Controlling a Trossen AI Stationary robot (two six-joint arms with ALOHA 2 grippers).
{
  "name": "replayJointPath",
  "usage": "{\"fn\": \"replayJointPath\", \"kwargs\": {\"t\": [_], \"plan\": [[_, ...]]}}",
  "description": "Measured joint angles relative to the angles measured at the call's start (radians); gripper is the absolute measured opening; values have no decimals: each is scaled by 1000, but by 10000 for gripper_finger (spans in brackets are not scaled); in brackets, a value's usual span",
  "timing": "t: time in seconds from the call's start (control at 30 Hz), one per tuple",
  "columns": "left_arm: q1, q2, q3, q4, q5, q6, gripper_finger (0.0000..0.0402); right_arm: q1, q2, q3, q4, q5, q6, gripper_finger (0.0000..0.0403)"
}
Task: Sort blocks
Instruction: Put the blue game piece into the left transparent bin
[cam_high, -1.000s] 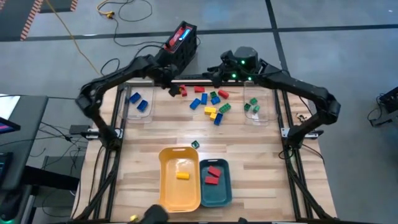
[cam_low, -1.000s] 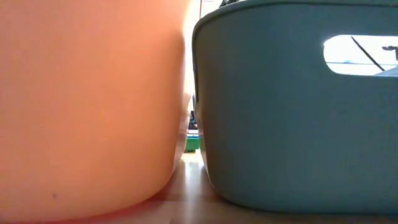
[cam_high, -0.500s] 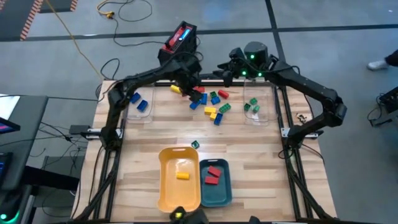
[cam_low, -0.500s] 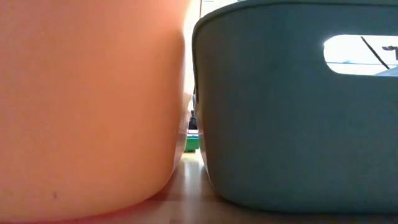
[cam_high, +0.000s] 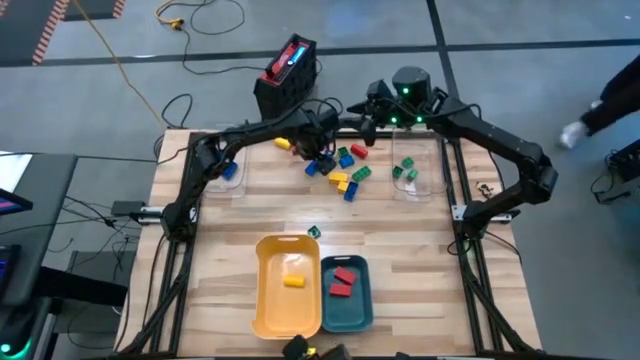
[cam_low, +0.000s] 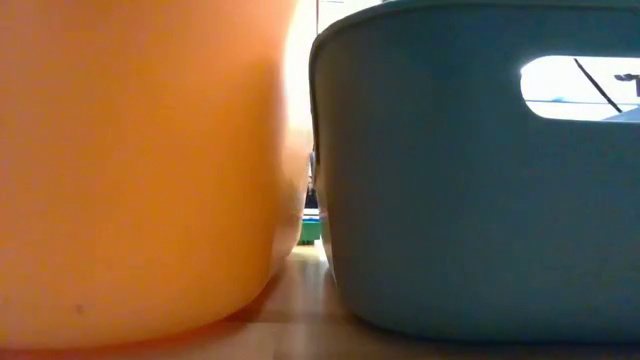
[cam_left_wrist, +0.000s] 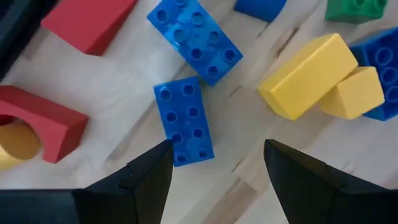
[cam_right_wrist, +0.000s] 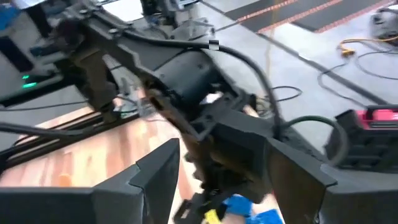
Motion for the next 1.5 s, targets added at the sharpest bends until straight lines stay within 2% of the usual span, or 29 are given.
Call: {"fn": "replayJointPath", "kwargs": {"t": [0.07, 0.23, 0.53, 0.63, 0.73, 0.87, 1.03, 1.1, 1.27, 1.4, 1.5], "plan": [[-6, -4, -1, -25, -6, -2, 245, 1, 0, 0, 0, -9, -5, 248], [-29, -53, -2, -49, -103, 76, 245, -1, 0, 0, 0, -11, -13, 248], [34, -83, -10, -179, -159, 672, 240, 0, 0, 0, 0, -25, -39, 248], [57, -92, 3, -165, -159, 770, 227, -1, 0, 0, -1, -24, -33, 248], [72, -103, 25, -201, -160, 795, 213, 0, 0, 0, -7, -24, -22, 248], [113, -109, 61, -193, -78, 685, 202, 0, 0, 0, -8, -24, -20, 248], [214, -113, 100, -181, -73, 596, 199, -3, 0, 0, -7, -23, -21, 248], [257, -111, 100, -184, -48, 632, 198, -2, 7, 0, -9, -23, -26, 248], [292, -111, 100, -217, -42, 866, 190, 7, 26, -1, -4, -23, -23, 248], [342, -116, 100, -257, -47, 864, 180, 6, 26, -1, -16, -23, -20, 248], [390, -145, 99, -264, 87, 921, 167, 5, 26, -1, -30, -20, -16, 248]]}}
